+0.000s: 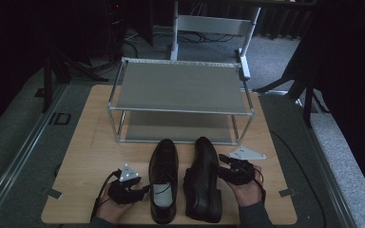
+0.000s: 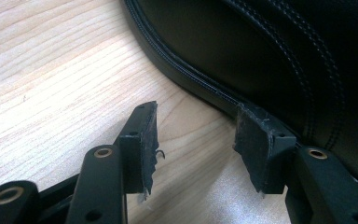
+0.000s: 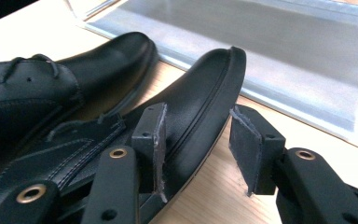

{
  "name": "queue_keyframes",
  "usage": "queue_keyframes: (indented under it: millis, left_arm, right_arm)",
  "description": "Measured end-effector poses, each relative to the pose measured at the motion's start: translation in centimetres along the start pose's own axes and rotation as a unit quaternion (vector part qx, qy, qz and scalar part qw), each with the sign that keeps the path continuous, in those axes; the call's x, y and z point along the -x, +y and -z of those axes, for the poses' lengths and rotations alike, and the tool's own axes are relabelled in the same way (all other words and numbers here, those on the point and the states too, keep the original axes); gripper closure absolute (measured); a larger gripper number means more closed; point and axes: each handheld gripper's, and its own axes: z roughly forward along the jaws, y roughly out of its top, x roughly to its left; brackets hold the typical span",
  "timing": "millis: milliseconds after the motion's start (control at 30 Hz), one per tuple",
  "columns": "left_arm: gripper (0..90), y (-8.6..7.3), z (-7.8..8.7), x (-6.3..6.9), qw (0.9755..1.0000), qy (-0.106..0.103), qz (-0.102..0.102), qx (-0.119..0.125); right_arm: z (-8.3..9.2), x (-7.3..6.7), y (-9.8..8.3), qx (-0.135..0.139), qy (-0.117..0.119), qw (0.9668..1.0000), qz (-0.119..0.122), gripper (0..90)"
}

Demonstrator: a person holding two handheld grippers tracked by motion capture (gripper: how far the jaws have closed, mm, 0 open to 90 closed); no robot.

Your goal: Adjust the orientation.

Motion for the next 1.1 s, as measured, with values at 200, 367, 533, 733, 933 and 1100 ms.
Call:
queue_keyframes:
  millis: [200,367,533,733,933,1100]
  left_arm:
    - [49.6,0.0,0.0,0.0,1.0,0.0,0.003,0.001]
    - [49.5,0.0,-0.1,-0.1,1.0,0.0,0.005,0.001]
    - [49.5,0.0,-0.1,-0.1,1.0,0.0,0.007,0.001]
    - [49.6,0.0,-0.1,-0.1,1.0,-0.001,0.008,0.002]
    - [49.4,-0.1,-0.1,-0.1,1.0,-0.002,0.01,0.002]
    - [49.4,-0.1,-0.1,-0.1,1.0,0.0,0.008,0.002]
  right_arm:
    - [0.9,0.6,-0.5,-0.009,-0.021,0.9997,-0.005,57.2]
    - [1.4,1.5,-1.2,-0.015,-0.029,0.9993,-0.018,59.1]
    - [2.0,2.2,-2.0,-0.023,-0.032,0.9985,-0.038,59.5]
    - [2.4,3.2,-3.3,-0.037,-0.048,0.9966,-0.056,62.4]
    - [3.4,4.2,-5.0,-0.036,-0.054,0.9938,-0.09,59.0]
    - [4.5,3.2,-4.7,-0.01,-0.056,0.9953,-0.078,51.9]
